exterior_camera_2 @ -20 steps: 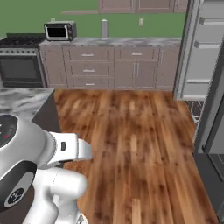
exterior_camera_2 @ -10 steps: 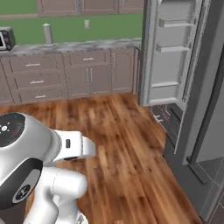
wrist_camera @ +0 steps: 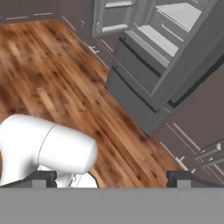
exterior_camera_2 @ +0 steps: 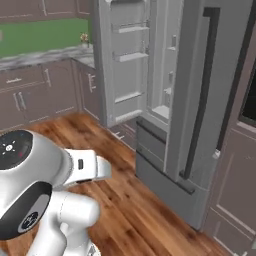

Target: Retrieve the pear and orange from the fridge and place them into the bowl on the dining table.

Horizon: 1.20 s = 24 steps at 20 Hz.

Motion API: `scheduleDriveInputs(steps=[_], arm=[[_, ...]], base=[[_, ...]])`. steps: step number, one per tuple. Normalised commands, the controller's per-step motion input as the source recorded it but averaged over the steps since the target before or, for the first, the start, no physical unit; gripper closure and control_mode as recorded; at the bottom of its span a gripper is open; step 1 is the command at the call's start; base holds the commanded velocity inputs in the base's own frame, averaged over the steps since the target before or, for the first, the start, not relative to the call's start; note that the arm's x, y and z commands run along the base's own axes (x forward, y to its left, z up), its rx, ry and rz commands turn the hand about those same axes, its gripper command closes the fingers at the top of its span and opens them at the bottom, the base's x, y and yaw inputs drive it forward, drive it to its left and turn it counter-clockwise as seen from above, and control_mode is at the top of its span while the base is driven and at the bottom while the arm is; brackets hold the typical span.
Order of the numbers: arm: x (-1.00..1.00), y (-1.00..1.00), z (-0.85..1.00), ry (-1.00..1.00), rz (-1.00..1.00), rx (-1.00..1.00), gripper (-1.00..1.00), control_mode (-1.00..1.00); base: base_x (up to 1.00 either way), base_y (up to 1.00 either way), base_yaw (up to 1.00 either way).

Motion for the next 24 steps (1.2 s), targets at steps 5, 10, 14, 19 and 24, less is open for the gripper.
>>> scheduleDriveInputs(steps=[5, 10, 14, 19, 24], arm=[[0.00, 0.00, 0.00, 0.00, 0.00, 0.00, -1.00, 1.00], [0.00, 0.00, 0.00, 0.00, 0.00, 0.00, -1.00, 1.00], [0.00, 0.00, 0.00, 0.00, 0.00, 0.00, -1.00, 1.00], [0.00, 0.00, 0.00, 0.00, 0.00, 0.00, -1.00, 1.00], [0.00, 0.00, 0.00, 0.00, 0.00, 0.00, -1.00, 1.00]], base=[[0.83, 0.60, -0.59], [0.62, 0.73, -0.57], [0.56, 0.43, -0.50], [0.70, 0.16, -0.29], [0.93, 0.36, -0.11]])
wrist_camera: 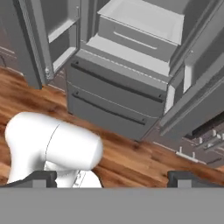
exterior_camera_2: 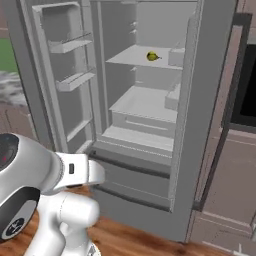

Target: Retrieve the pear and orange from the fridge and place them into the bowl on the dining table.

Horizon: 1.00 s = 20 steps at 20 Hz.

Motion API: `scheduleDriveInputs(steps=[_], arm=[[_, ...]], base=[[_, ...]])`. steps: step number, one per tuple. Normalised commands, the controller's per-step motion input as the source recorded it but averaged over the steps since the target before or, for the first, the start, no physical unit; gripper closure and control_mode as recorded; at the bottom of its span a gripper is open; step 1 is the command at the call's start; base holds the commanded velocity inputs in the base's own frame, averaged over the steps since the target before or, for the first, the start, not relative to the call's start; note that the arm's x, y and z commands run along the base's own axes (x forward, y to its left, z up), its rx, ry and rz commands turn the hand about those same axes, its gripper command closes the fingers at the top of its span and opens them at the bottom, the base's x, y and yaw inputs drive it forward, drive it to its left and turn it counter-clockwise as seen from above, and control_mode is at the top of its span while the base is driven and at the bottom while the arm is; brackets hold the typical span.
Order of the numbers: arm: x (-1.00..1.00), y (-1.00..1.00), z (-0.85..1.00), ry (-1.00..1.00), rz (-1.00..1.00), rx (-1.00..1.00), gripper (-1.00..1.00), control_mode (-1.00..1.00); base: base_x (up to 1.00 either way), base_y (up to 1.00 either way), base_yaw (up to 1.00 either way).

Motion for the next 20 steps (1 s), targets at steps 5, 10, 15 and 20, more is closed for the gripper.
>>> scheduleDriveInputs(steps=[5, 10, 15, 20], arm=[[0.00, 0.00, 0.00, 0.00, 0.00, 0.00, -1.00, 1.00], [0.00, 0.00, 0.00, 0.00, 0.00, 0.00, -1.00, 1.00], [0.00, 0.00, 0.00, 0.00, 0.00, 0.00, -1.00, 1.00], [0.00, 0.00, 0.00, 0.00, 0.00, 0.00, -1.00, 1.00]], base=[[0.88, 0.27, -0.13], [0.73, -0.04, -0.21], [0.90, 0.11, -0.22], [1.00, 0.31, -0.16]])
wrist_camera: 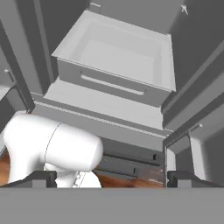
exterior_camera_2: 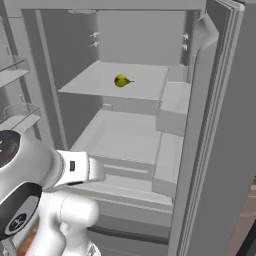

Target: Retrieve the pear and orange from the fridge and place them into the bowl on the dining table.

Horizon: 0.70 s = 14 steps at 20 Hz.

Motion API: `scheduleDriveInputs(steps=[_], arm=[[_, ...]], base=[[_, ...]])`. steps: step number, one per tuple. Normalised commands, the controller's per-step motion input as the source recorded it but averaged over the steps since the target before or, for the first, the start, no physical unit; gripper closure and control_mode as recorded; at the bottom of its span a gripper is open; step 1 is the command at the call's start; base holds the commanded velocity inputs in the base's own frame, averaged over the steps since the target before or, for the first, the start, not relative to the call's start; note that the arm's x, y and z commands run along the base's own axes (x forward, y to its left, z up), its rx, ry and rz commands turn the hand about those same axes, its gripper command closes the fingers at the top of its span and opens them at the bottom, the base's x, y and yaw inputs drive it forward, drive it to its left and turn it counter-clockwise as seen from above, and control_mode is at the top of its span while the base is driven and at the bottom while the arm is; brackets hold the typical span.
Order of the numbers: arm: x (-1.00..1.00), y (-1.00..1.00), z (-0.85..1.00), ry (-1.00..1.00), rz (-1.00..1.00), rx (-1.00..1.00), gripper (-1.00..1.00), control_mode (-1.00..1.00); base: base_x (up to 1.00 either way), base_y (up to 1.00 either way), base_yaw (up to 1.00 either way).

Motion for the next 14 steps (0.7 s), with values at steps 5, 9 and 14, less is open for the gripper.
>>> scheduleDriveInputs(steps=[5, 9, 14], arm=[[0.00, 0.00, 0.00, 0.00, 0.00, 0.00, -1.00, 1.00], [0.99, 0.07, 0.01, 0.30, -0.01, 0.00, -1.00, -1.00], [0.97, 0.00, 0.00, 0.27, 0.22, 0.00, -1.00, -1.00]], base=[[1.00, 0.20, -0.10], [0.00, 0.00, 0.00], [0.00, 0.00, 0.00]])
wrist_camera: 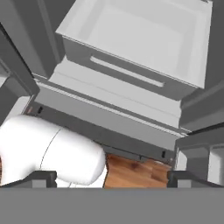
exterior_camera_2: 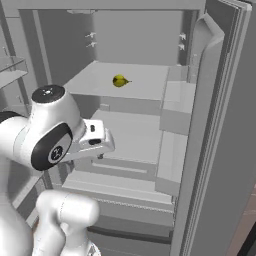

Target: Retrieve the pear and orange from the fridge and place them into the bowl on the dining table.

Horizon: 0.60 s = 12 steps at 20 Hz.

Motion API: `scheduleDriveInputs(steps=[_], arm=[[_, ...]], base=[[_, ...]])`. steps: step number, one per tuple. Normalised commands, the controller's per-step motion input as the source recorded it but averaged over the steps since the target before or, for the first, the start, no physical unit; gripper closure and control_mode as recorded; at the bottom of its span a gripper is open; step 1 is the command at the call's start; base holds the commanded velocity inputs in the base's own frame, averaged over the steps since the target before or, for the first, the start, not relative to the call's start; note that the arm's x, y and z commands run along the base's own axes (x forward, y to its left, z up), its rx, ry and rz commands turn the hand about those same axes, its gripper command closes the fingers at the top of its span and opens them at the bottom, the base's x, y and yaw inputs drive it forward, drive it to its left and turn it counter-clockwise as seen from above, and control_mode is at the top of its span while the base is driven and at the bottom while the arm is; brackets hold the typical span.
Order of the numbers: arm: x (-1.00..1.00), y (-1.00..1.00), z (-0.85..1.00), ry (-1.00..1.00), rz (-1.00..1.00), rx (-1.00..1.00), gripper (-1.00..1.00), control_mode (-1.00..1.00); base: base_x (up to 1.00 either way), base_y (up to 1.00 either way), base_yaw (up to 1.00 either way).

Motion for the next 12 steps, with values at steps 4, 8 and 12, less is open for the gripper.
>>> scheduleDriveInputs(steps=[4, 8, 12], arm=[[0.90, 0.00, 0.00, 0.22, 0.25, 0.00, -1.00, -1.00], [0.72, 0.00, 0.02, 0.11, 0.22, 0.00, -1.00, -1.00], [0.43, 0.00, 0.26, -0.07, 0.04, 0.00, -1.00, -1.00]], base=[[0.00, 0.00, 0.00], [0.00, 0.00, 0.00], [0.00, 0.00, 0.00]])
